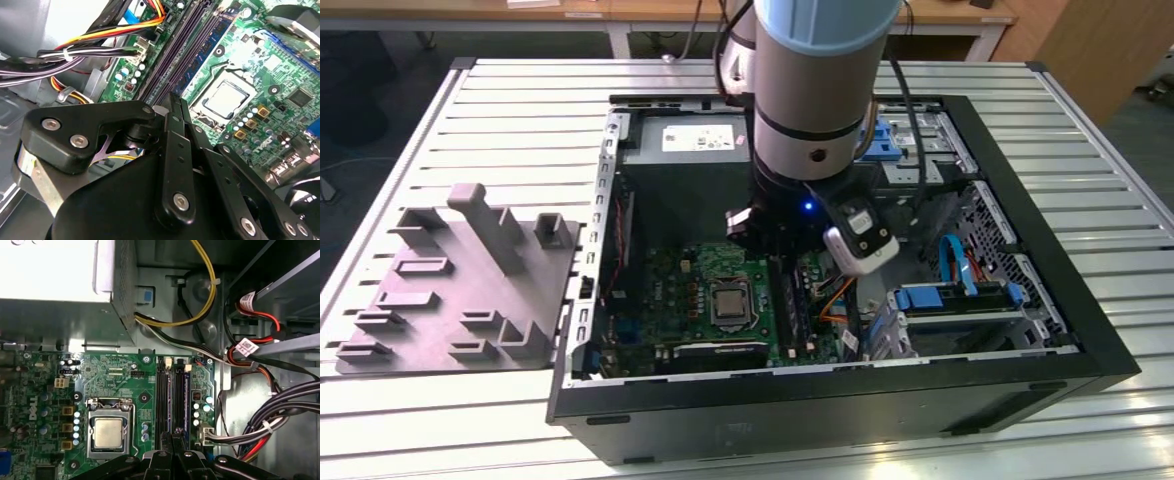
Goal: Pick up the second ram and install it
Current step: 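Insert the second ram into the second slot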
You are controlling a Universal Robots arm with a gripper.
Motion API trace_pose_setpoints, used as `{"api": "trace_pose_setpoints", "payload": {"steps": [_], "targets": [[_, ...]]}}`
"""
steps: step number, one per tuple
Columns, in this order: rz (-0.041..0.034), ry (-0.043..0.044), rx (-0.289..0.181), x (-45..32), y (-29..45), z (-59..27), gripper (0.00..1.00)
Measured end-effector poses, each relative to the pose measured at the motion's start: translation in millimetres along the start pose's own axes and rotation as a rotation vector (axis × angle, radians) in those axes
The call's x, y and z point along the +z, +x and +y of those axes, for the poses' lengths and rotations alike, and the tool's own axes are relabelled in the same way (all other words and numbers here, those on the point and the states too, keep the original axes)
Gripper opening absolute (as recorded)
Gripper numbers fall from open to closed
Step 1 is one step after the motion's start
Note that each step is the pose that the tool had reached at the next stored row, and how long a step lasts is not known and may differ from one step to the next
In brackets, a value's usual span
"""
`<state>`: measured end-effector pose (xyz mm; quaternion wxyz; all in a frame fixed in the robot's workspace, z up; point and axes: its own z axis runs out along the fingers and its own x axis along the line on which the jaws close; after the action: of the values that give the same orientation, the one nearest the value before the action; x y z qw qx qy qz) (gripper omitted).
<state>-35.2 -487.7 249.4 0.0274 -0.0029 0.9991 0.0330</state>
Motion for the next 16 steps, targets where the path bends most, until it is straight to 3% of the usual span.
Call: {"api": "trace_pose_setpoints", "payload": {"steps": [5,16], "targets": [[0.0005,-0.0029,0.000,8.5,0.3,-0.6,0.12],[0.0005,-0.0078,0.000,17.0,0.7,-1.1,0.12]]}}
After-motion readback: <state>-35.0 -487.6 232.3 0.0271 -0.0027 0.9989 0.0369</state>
